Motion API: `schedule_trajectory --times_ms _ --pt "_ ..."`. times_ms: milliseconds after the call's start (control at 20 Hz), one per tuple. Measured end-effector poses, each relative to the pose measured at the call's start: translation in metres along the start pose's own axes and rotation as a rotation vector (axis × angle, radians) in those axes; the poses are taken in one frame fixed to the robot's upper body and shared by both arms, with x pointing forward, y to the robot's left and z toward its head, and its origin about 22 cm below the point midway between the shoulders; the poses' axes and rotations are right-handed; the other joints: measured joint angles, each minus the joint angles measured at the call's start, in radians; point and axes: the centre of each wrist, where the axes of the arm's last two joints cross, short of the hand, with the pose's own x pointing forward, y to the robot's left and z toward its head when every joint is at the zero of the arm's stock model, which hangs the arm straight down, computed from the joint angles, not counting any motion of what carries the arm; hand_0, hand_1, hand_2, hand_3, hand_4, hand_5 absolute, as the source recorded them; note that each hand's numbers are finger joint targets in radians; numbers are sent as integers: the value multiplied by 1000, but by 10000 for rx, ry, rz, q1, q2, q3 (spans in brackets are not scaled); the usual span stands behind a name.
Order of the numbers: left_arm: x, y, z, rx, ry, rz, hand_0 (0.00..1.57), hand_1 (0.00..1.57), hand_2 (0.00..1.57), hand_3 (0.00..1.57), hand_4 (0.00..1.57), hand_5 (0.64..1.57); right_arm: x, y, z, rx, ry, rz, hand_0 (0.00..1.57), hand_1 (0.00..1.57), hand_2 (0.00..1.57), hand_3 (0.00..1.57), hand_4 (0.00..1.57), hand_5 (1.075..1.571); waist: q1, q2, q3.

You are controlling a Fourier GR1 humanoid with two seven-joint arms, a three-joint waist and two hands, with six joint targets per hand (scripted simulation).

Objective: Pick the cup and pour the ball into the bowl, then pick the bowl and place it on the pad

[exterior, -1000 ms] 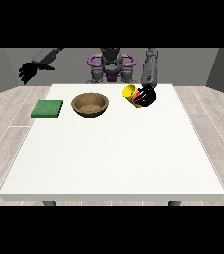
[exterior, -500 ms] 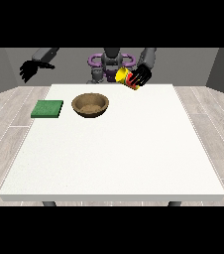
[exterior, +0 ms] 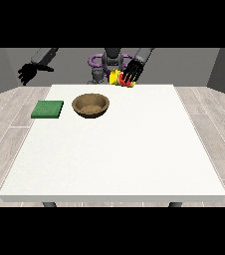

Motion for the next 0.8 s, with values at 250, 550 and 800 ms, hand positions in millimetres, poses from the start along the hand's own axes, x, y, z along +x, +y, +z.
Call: schedule_trajectory --times_ms 250,550,800 --pt "34 -4 -1 -244 -424 -1162 562 562 1571 1564 914 1570 2 6 -11 229 18 82 0 0 0 0 0 1537 -182 -18 -2" --pt "69 -2 -5 -181 -1264 -2622 455 455 1571 1571 894 1571 17 21 -42 235 -93 284 0 0 0 267 0 1530 -117 233 -6" --pt "85 0 -6 81 -1854 -3830 376 376 1571 1571 835 1569 21 38 -57 508 -331 211 0 0 0 271 0 1528 -313 593 -7"
